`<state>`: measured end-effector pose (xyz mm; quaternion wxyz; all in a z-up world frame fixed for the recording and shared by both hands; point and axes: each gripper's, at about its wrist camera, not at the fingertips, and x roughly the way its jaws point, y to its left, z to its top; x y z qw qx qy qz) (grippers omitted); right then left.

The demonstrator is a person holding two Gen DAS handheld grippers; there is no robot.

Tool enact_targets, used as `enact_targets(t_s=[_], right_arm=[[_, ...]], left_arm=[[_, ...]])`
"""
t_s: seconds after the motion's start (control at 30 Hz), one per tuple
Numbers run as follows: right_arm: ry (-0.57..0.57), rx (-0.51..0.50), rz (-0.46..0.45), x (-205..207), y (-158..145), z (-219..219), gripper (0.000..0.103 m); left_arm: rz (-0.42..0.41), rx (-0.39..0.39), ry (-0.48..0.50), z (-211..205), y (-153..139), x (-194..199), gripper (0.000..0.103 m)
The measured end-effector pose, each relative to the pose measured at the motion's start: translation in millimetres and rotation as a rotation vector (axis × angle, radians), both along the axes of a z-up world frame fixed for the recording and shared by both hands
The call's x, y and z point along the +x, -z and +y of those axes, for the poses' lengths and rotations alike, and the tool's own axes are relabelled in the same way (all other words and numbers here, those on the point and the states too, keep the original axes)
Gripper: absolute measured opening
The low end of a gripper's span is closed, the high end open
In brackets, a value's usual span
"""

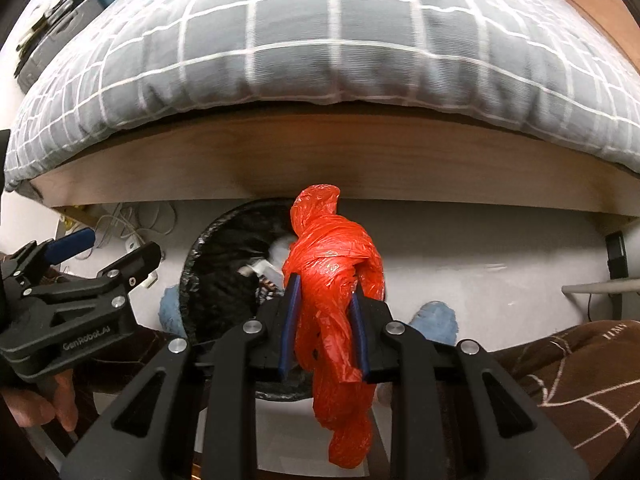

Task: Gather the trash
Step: 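Open the right tool dropping the red bag while the left tool drops the mask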

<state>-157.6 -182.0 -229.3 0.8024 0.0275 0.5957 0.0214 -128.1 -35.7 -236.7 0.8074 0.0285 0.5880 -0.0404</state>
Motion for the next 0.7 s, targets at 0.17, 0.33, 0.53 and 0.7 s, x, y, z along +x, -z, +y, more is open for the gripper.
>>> enact_targets(t_s=[0.17,0.33,0.53,0.7], right_arm=[[-0.051,0.003,0.012,8,4,26,0.023],[-0.088,0.004,0.015,13,5,46,0.023],[-0.114,-0.020,-0.001,13,2,56,0.032],[-0.102,-0.014,-0.014,14,-6,49,0.049]], left_arm=[[-0.010,0.016,-0.032,18,-6,-1,0.096],[-0.016,0.014,-0.063,34,-15,-1,0.097],[-0.024,0.007,-0.088,42,-21,-1,0.097],[-0.036,0.002,-0.084,41,-30,-1,0.097]])
